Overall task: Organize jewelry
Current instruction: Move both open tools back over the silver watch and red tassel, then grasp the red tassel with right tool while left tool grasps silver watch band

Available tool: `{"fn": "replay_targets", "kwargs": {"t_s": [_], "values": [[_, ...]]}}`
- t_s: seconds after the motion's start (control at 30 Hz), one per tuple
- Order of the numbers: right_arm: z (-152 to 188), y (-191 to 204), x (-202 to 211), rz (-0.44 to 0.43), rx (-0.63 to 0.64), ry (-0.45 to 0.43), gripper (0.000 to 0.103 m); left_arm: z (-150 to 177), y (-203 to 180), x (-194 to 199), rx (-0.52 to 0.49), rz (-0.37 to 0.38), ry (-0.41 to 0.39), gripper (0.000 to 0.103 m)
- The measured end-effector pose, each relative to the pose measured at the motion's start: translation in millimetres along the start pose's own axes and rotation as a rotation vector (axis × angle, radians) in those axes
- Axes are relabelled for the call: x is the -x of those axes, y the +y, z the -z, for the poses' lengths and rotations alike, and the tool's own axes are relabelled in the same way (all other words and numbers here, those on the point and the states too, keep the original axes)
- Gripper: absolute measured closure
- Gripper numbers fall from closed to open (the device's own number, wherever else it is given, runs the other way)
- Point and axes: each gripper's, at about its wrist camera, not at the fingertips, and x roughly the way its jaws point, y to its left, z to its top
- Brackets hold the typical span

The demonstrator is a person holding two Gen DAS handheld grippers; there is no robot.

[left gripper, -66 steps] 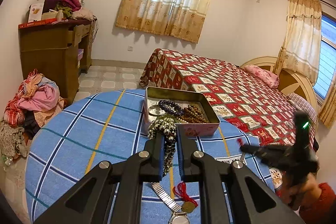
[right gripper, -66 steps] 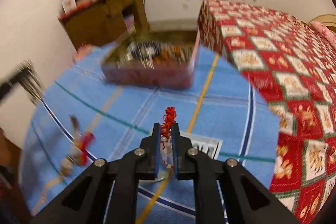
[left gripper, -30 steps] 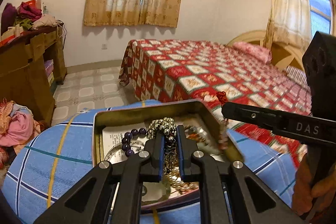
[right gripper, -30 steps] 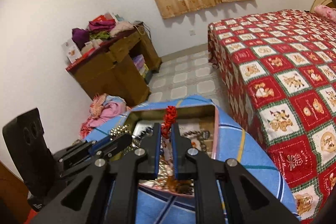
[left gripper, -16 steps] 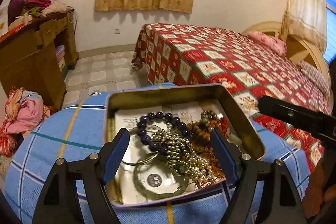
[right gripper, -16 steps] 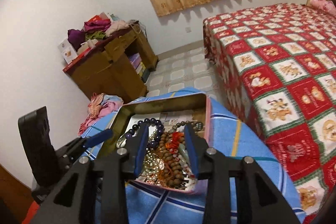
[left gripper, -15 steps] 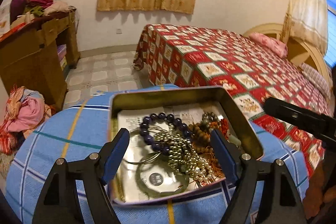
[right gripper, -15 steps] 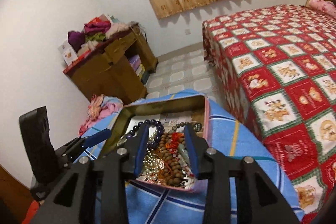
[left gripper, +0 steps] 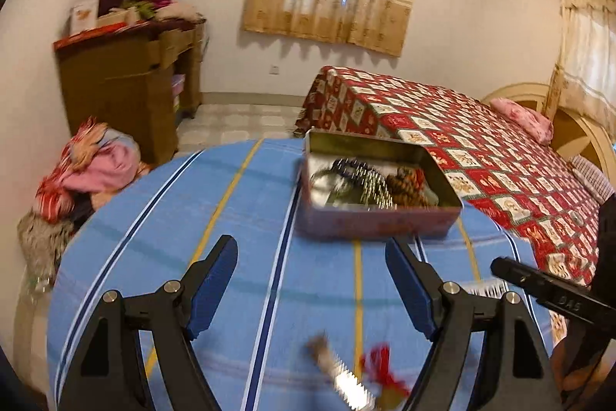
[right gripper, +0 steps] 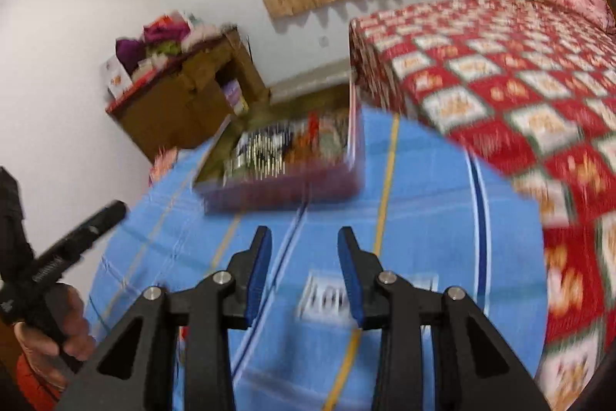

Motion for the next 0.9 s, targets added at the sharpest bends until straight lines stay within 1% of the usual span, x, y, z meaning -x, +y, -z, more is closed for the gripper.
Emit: {"fn": "replay_targets", "kwargs": {"t_s": [0.07, 0.17, 0.27, 0.37, 0.5, 0.63, 0.73, 0.8, 0.87, 0.9], "values": [[14.7, 3.5, 5.0, -0.001, 0.007, 0.024, 0.064, 12.3, 3.9, 11.4, 0.030, -0.006, 0.005, 0.024], [27.7, 9.2, 12.5, -0.004, 0.020, 0.048, 0.064, 29.2, 8.6, 21.8, 0.069, -0.011, 0.026, 0.024], [34.9, 14.2, 19.3, -0.018, 0.017, 0.051, 0.064, 39.4, 11.5, 31.4, 0.072, -0.031, 0.029, 0.024], [39.2, 24.4, 27.5, -0.023, 0.048, 0.038, 0.064, 46.7, 13.7, 41.7, 0.081, -0.044, 0.017, 0.024], [46.3, 35.6, 32.1, -0.041, 0.084, 0.037, 0.064, 56.0, 14.1, 52.4, 0.054, -0.084, -0.009, 0.024], [53.3, 43.1, 23.1, -0.074, 0.092, 0.077, 0.064, 64.8, 15.9, 53.4, 0.060, -0.069, 0.002, 0.024], [52.5, 57.6, 9.1, -0.090, 0.141, 0.105, 0.064, 69.8, 18.4, 50.6, 0.070, -0.065, 0.019, 0.024], [50.9, 67.5, -2.2, -0.100, 0.164, 0.121, 0.064, 70.6, 21.7, 47.2, 0.086, -0.067, 0.031, 0.024], [49.3, 76.7, -18.8, -0.130, 0.185, 0.157, 0.064, 71.8, 24.5, 47.6, 0.094, -0.062, 0.037, 0.024], [49.5, 82.4, -30.2, -0.119, 0.200, 0.183, 0.064, 71.8, 25.0, 47.6, 0.092, -0.061, 0.040, 0.024]]}}
